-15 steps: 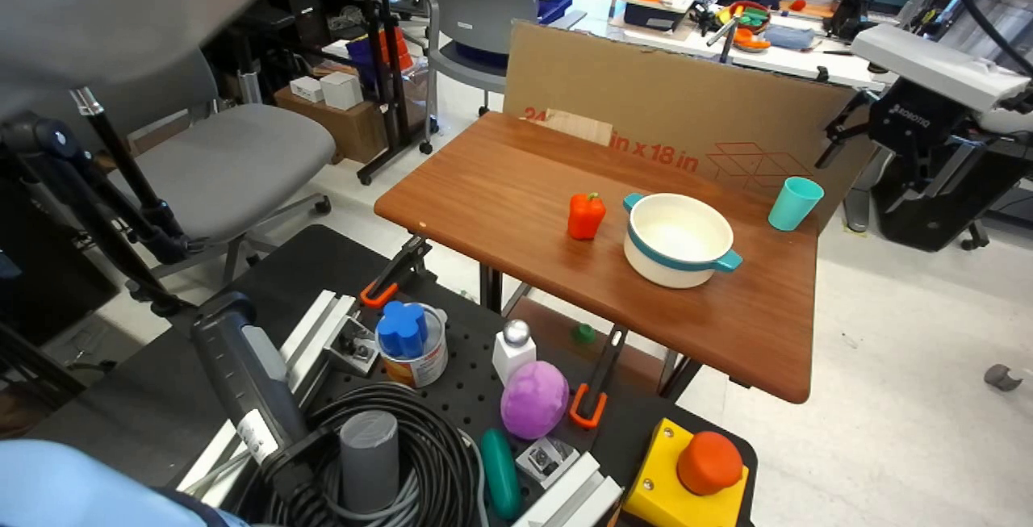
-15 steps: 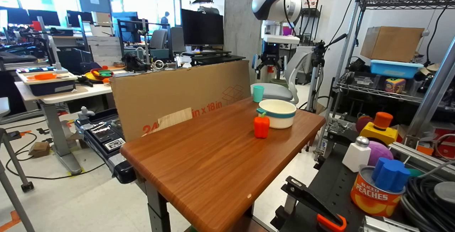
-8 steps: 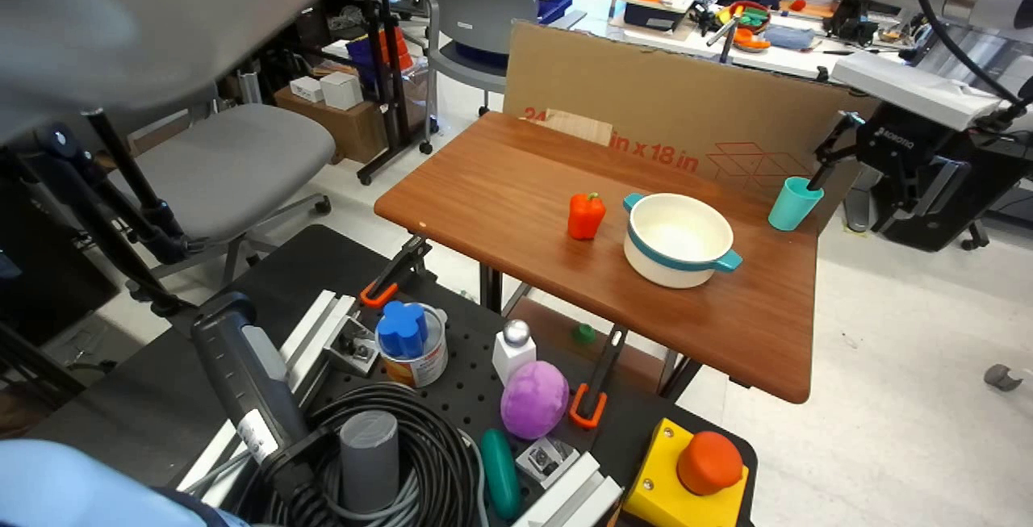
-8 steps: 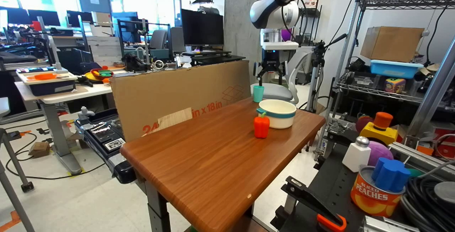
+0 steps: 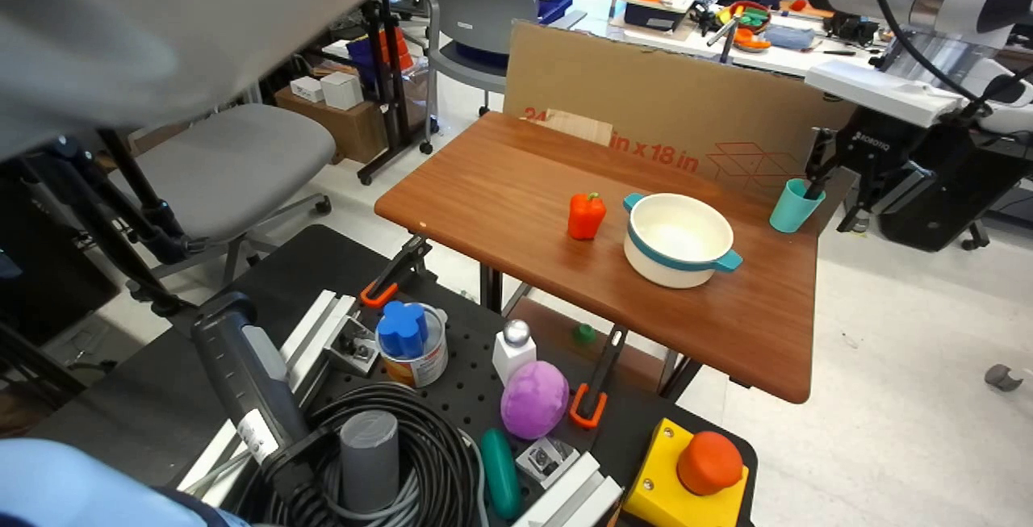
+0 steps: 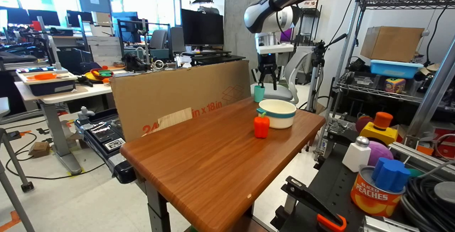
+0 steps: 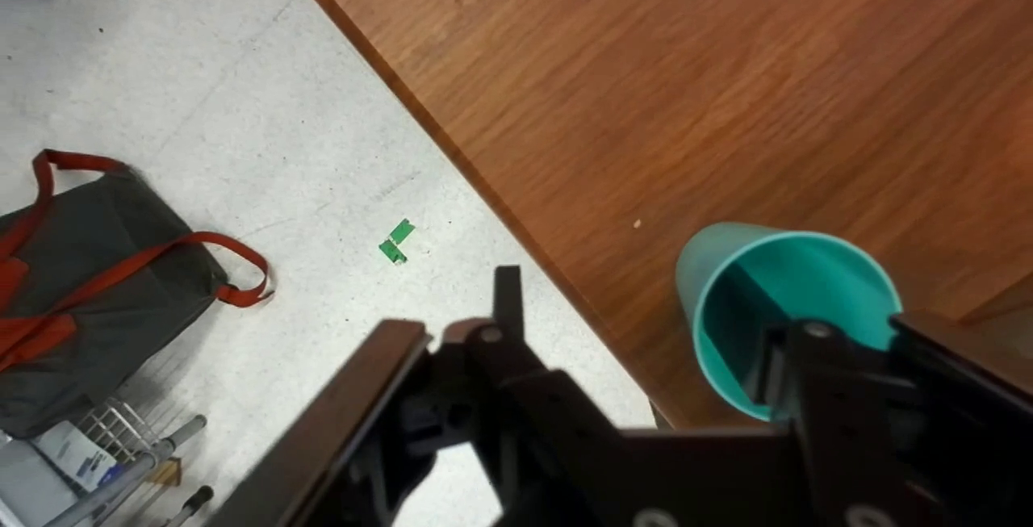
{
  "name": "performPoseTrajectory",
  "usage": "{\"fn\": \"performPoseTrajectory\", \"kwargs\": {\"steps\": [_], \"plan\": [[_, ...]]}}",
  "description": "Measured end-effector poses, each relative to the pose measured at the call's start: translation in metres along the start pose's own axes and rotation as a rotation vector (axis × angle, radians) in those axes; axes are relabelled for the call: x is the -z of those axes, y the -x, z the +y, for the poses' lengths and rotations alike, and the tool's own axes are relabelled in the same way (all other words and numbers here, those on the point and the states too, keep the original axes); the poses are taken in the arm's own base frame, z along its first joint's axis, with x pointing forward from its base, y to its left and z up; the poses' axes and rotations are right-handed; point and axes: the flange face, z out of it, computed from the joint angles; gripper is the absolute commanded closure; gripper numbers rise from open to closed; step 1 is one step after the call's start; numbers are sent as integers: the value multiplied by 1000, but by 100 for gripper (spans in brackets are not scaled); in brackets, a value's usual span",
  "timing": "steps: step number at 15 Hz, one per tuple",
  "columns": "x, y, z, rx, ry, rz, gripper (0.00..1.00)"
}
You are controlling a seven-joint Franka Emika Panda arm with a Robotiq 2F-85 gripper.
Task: Pick up the cup from the table and put it in the bowl
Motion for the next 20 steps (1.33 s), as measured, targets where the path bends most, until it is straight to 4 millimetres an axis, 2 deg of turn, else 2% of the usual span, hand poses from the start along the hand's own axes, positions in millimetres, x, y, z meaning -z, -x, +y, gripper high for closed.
{"fn": "performPoseTrajectory", "kwargs": {"steps": [4, 10, 13, 15, 17, 20], "plan": [[8, 7, -20, -27, 11, -23, 99], [43, 16, -47, -18, -17, 8, 99], [79, 25, -59, 36, -58, 38, 99], [108, 37, -68, 113, -76, 50, 99], [128, 54, -70, 207, -74, 26, 99], [133, 81, -56, 328, -37, -77, 99]]}}
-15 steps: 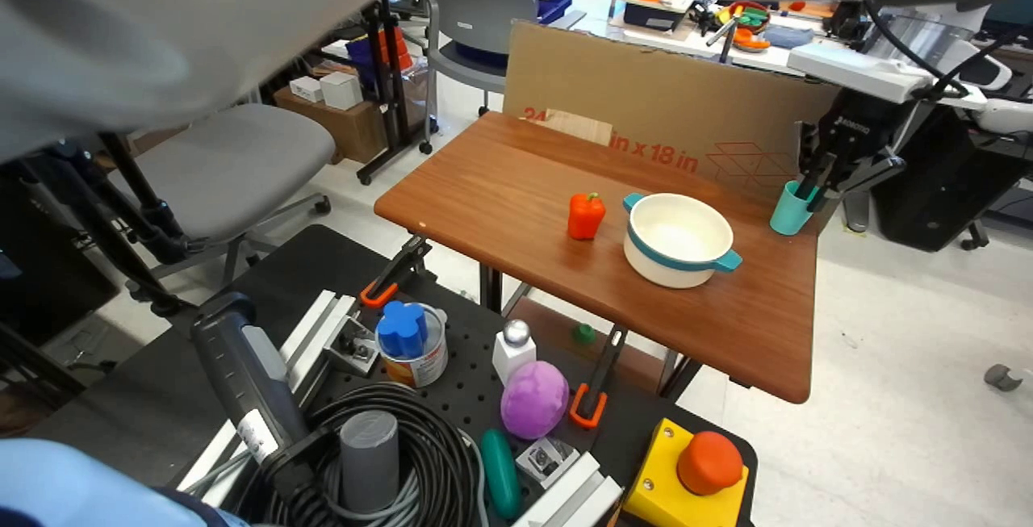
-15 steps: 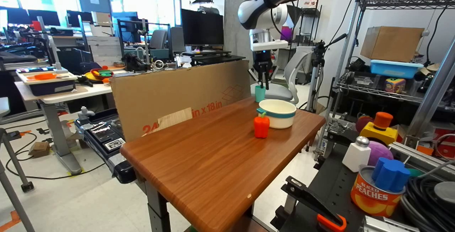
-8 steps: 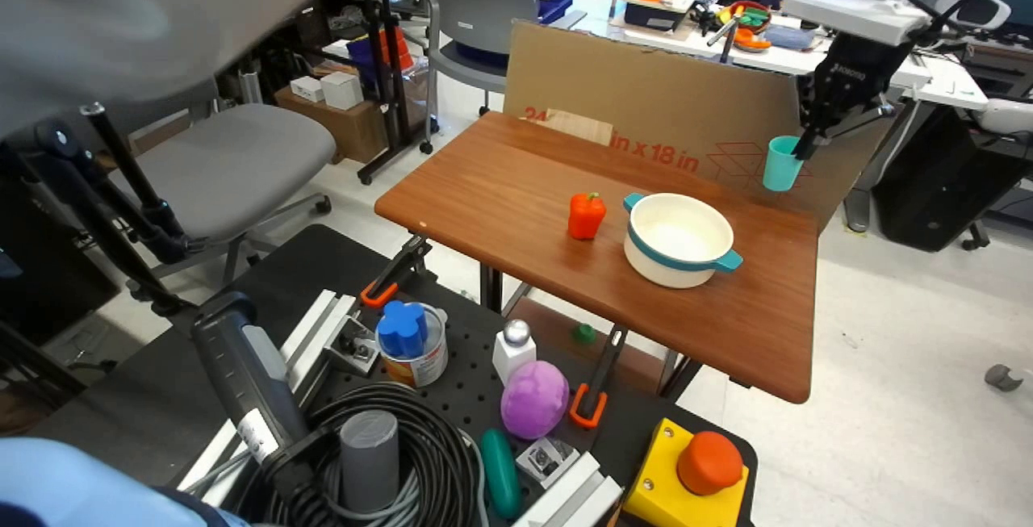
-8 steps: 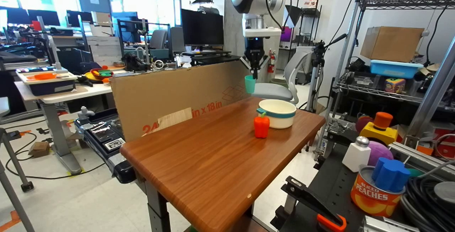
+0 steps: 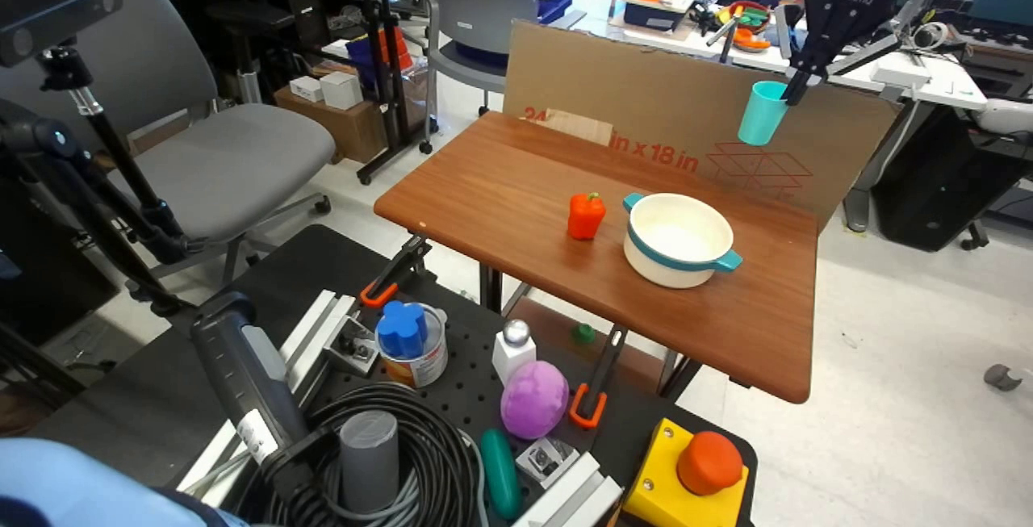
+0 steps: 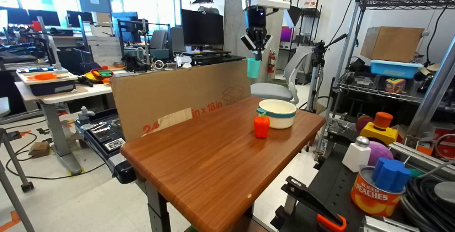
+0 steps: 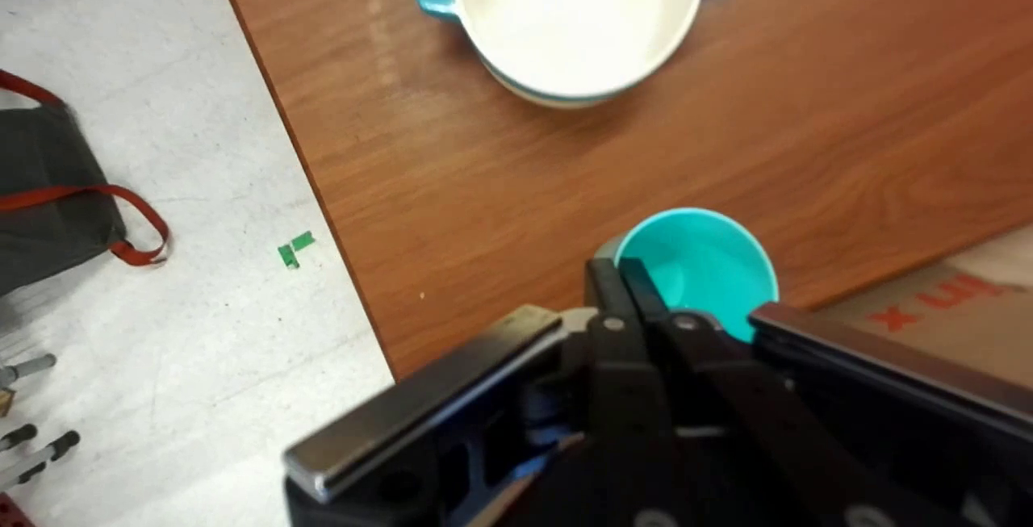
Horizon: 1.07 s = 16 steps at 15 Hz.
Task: Pick up the cup from the table and put it in the bowl
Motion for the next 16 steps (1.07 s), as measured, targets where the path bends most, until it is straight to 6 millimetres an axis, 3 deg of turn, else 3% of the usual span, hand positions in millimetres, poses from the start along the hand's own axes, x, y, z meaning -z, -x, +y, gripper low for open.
{"fn": "performPoseTrajectory", "kwargs": {"steps": [4, 9, 13, 16], "plan": [[-22, 44, 25, 84, 74, -199, 99], [-74, 85, 43, 182, 190, -364, 99], [-120, 111, 37, 267, 292, -391, 99], [-136, 123, 19, 347, 361, -346, 99]]}}
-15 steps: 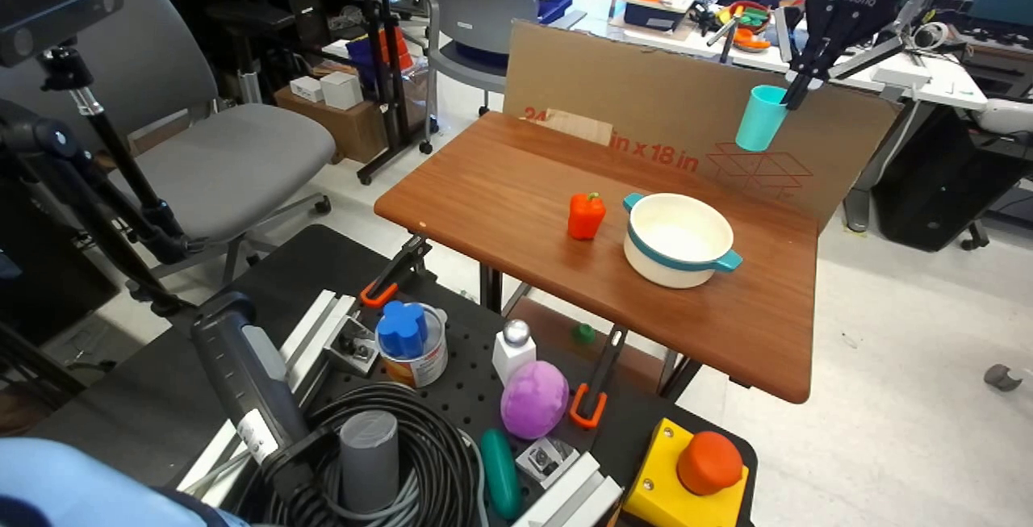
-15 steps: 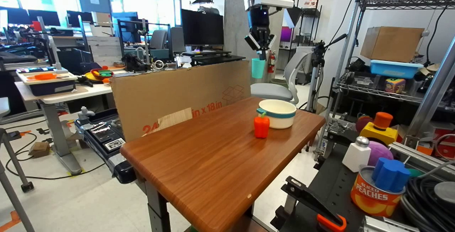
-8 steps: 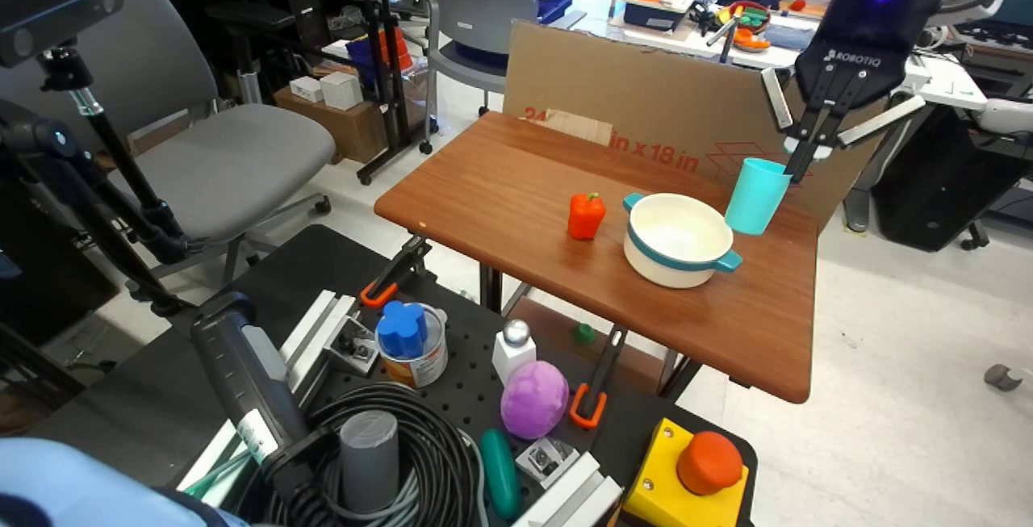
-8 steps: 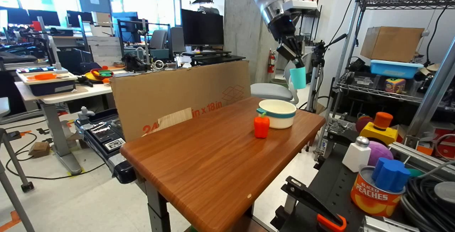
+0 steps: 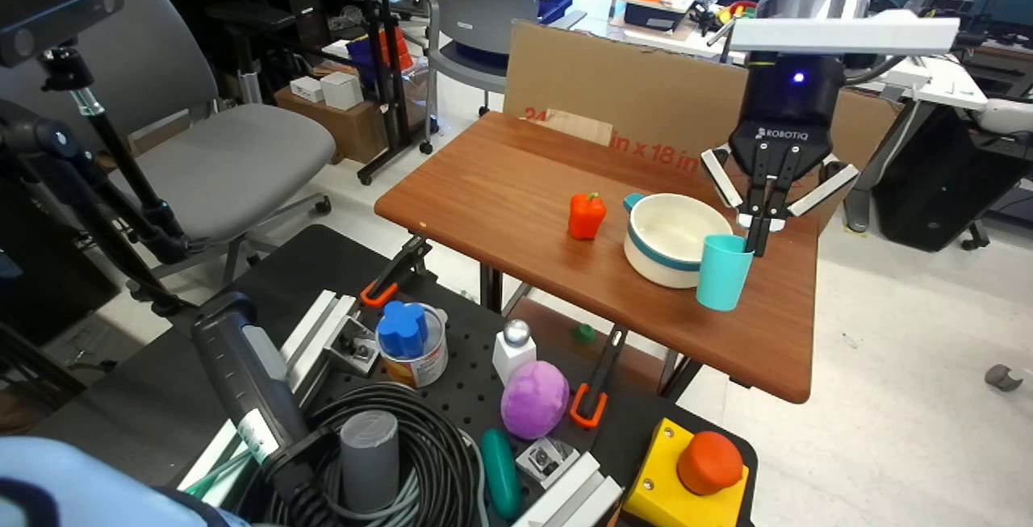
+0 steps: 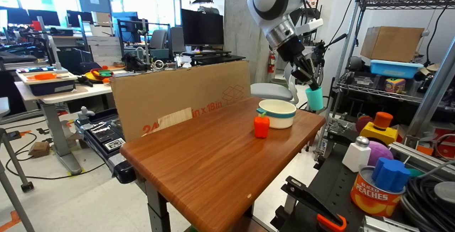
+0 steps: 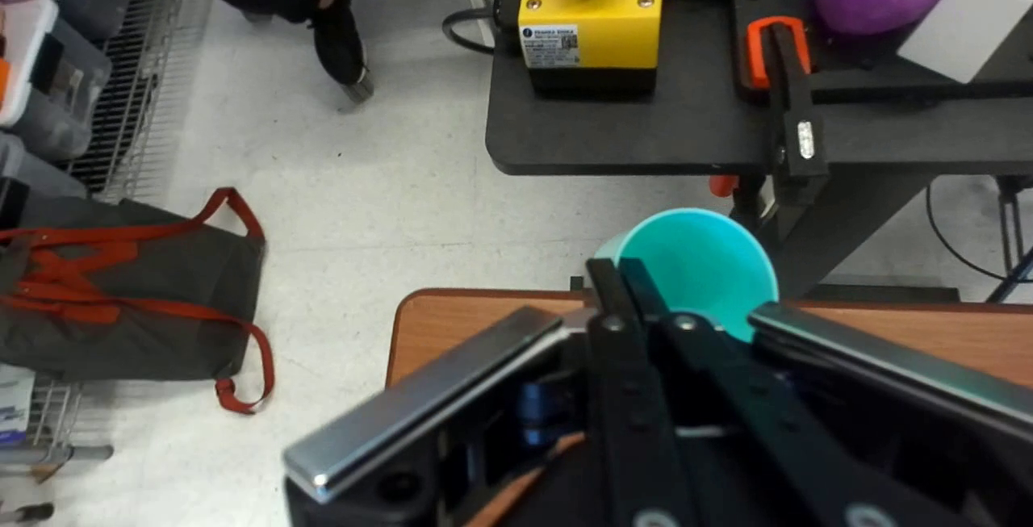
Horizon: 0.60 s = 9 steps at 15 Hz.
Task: Pick up the cup from the table and put it in the bowl
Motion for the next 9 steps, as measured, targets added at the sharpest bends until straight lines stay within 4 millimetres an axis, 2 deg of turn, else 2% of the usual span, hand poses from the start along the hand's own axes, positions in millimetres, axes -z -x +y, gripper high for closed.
{"fn": "performPoseTrajectory", "kwargs": {"steps": [2, 5, 9], "plan": [[6, 3, -18, 36, 33, 46, 99], [22, 18, -46, 88, 55, 122, 99], [45, 42, -65, 126, 73, 201, 99]]}}
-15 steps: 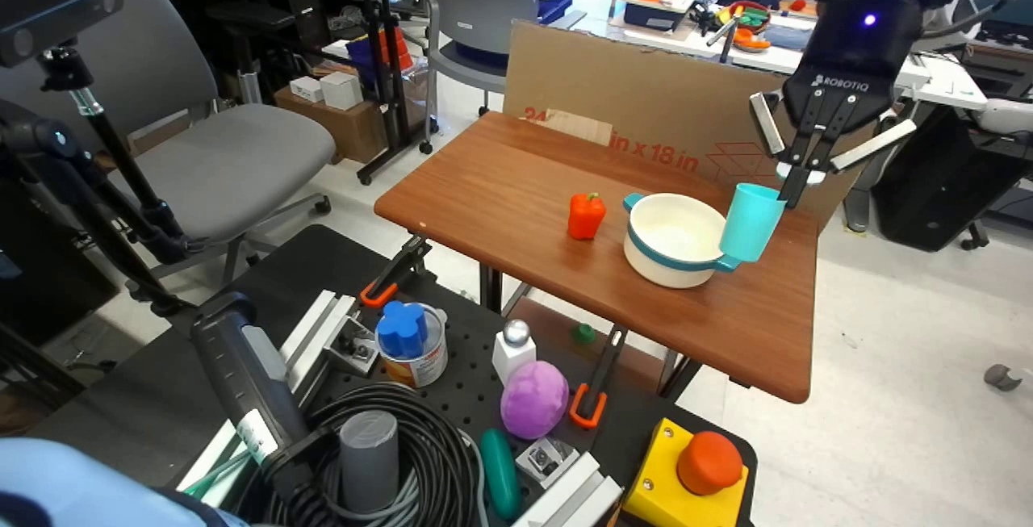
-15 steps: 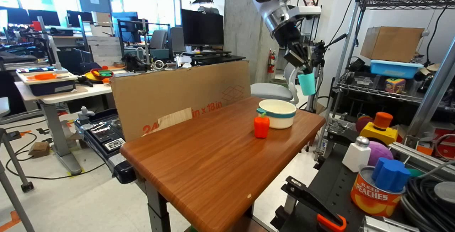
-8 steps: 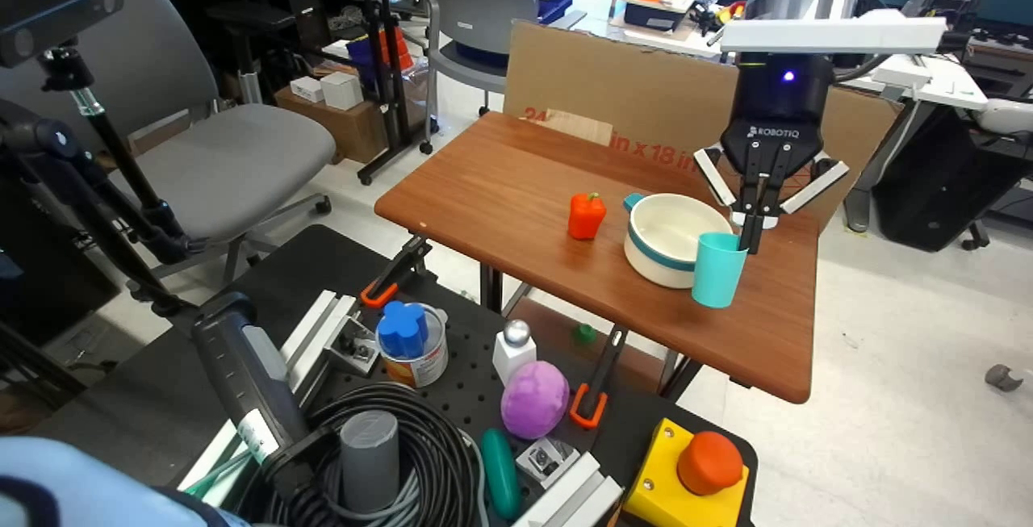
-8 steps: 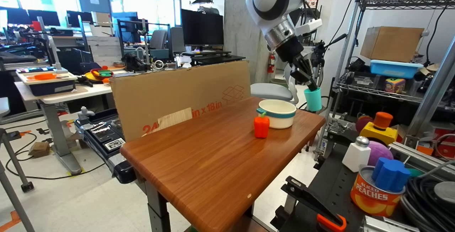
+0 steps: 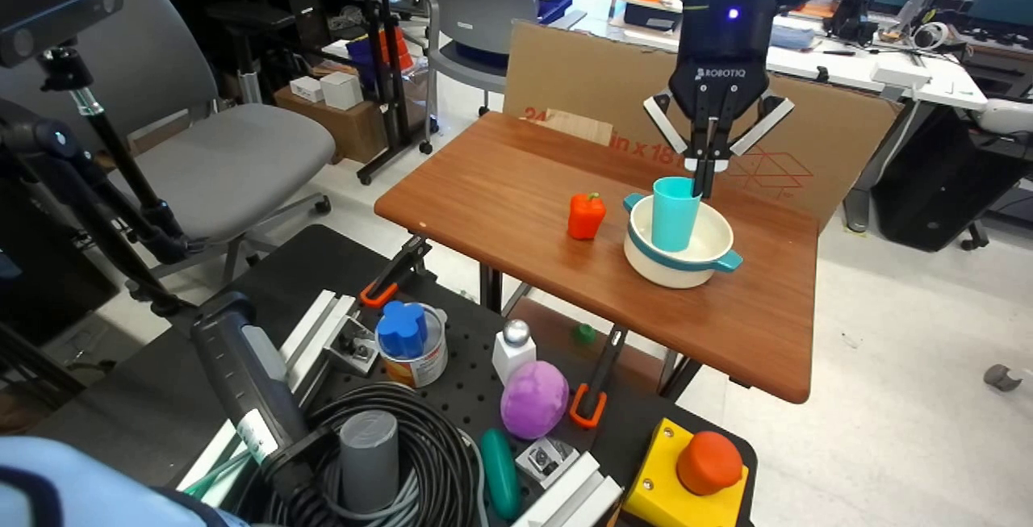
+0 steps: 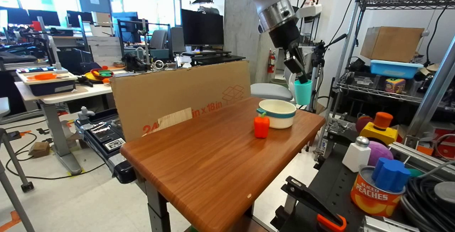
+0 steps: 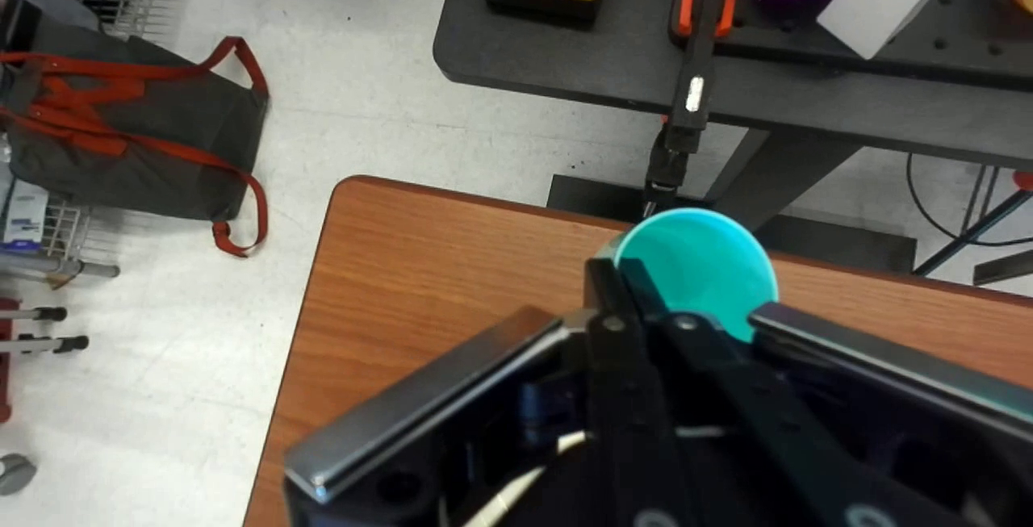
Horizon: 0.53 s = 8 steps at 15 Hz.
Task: Pick up the cup from the table and put it in the bowl
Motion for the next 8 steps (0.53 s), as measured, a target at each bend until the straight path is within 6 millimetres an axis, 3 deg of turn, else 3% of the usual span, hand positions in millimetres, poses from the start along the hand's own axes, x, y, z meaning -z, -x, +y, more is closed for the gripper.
{"fn": "performPoseTrajectory", "kwargs": {"steps": [4, 8], "plan": [[30, 6, 3, 1, 14, 77, 99], [49, -7, 18, -26, 22, 172, 99]]}}
